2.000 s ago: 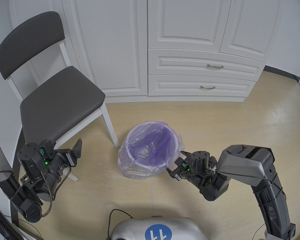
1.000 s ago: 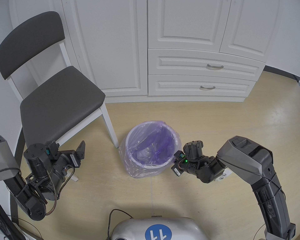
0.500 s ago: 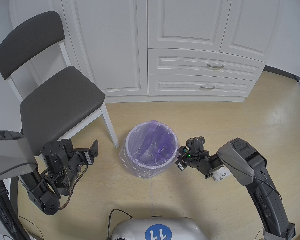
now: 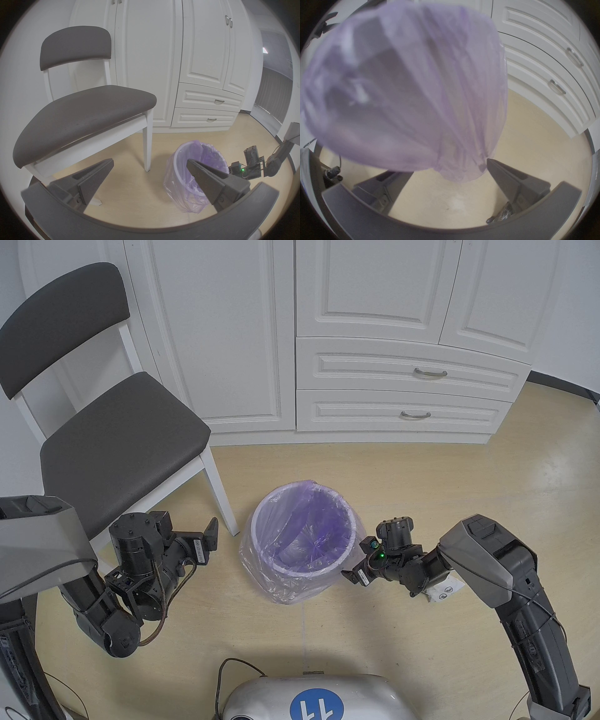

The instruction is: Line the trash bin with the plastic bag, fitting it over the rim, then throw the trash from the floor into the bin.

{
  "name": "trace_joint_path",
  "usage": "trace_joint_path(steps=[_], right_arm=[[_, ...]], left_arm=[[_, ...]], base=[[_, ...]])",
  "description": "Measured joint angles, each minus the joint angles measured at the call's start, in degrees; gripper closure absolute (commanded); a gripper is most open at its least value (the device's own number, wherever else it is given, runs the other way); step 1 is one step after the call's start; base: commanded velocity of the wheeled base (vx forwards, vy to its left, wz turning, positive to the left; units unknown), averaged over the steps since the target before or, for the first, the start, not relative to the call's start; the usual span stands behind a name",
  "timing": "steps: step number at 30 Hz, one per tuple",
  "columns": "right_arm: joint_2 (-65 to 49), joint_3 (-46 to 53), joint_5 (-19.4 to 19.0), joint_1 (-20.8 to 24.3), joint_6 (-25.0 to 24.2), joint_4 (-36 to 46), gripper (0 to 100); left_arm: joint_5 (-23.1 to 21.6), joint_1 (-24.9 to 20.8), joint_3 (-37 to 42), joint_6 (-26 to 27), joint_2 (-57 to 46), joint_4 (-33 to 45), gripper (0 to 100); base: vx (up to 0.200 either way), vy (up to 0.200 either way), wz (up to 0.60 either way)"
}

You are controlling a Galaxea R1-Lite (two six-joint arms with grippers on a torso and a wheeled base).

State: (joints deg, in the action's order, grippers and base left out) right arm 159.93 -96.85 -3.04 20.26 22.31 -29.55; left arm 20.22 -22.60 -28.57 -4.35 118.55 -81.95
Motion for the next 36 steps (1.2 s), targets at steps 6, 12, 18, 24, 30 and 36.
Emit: trace_joint_path(steps=[6, 12, 18, 24, 30, 36], right_arm=[[-5.18, 11.41, -2.02, -1.44, -2.01, -7.14, 0], [-12.19, 26.14, -2.68, -3.23, -2.79, -16.74, 0], [-20.85, 40.18, -3.32, -5.52, -5.53, -23.87, 0], [-25.67, 48.59, -4.35, -6.79, -8.68, -41.01, 0], [-28.10, 52.50, -4.29, -7.28, -9.58, -50.68, 0], [-32.37, 52.50, -2.49, -7.42, -12.00, -42.76, 0]], left_arm=[[0.09, -0.93, -1.68, -0.05, -0.26, 2.35, 0], [0.09, -1.43, -1.24, -0.27, -1.07, 3.34, 0], [0.11, -2.80, 0.16, -0.40, -2.10, 4.11, 0], [0.13, -4.33, 0.93, -0.46, -2.90, 5.94, 0], [0.13, -5.16, 0.99, -0.44, -3.45, 7.30, 0], [0.16, -5.64, 0.44, -0.44, -3.72, 8.92, 0]], base=[[0.000, 0.000, 0.00], [0.000, 0.000, 0.00], [0.000, 0.000, 0.00], [0.000, 0.000, 0.00], [0.000, 0.000, 0.00], [0.000, 0.000, 0.00]])
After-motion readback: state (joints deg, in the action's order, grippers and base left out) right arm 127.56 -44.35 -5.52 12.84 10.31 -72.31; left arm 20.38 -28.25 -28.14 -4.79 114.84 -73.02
